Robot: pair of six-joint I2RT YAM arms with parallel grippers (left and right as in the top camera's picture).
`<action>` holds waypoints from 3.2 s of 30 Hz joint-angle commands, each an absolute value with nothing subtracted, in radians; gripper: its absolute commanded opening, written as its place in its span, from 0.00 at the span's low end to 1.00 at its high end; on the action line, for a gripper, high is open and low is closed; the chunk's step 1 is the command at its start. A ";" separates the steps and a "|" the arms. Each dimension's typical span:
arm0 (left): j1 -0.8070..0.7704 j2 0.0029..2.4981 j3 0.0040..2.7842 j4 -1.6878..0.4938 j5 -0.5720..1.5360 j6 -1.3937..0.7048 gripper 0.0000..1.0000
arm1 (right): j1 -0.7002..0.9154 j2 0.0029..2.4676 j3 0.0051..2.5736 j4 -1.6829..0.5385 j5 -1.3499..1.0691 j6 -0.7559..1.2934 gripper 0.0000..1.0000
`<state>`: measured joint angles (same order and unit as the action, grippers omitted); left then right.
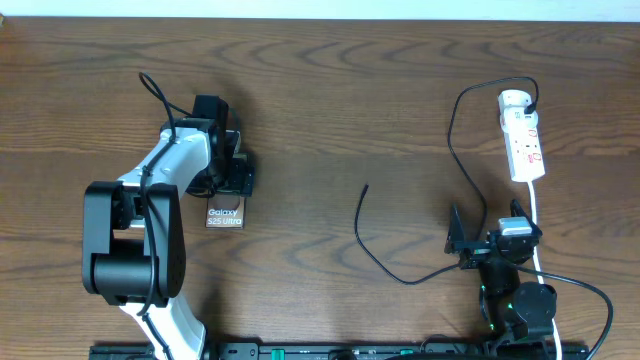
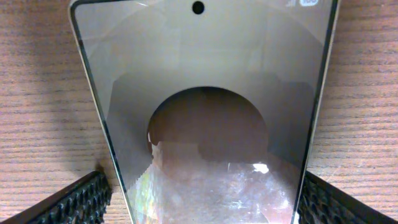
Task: Plug charger to phone and switch on socket
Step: 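Close the left gripper on the phone's top edge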
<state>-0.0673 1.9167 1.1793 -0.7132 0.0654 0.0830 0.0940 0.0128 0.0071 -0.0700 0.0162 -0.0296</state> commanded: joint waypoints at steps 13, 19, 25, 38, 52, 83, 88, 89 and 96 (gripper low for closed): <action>-0.065 1.943 1.143 -0.713 0.071 0.085 0.78 | 0.099 0.009 0.006 -0.073 0.024 -0.016 0.99; -0.065 1.943 1.143 -0.713 0.070 0.085 0.76 | 0.099 0.009 0.006 -0.073 0.024 -0.016 0.99; -0.065 1.943 1.143 -0.713 0.070 0.086 0.67 | 0.099 0.009 0.006 -0.073 0.024 -0.015 0.99; -0.065 1.943 1.143 -0.713 0.070 0.086 0.70 | 0.099 0.009 0.006 -0.073 0.024 -0.016 0.99; -0.065 1.943 1.143 -0.713 0.070 0.085 0.70 | 0.099 0.009 0.006 -0.073 0.024 -0.015 0.99; -0.065 1.943 1.143 -0.715 0.070 0.086 0.33 | 0.099 0.009 0.006 -0.073 0.024 -0.016 0.99; -0.065 1.943 1.143 -0.715 0.070 0.085 0.19 | 0.099 0.009 0.006 -0.073 0.024 -0.016 0.99; -0.065 1.943 1.143 -0.715 0.071 0.086 0.19 | 0.099 0.009 0.006 -0.073 0.024 -0.015 0.99; -0.065 1.943 1.143 -0.716 0.070 0.085 0.08 | 0.099 0.009 0.006 -0.073 0.024 -0.015 0.99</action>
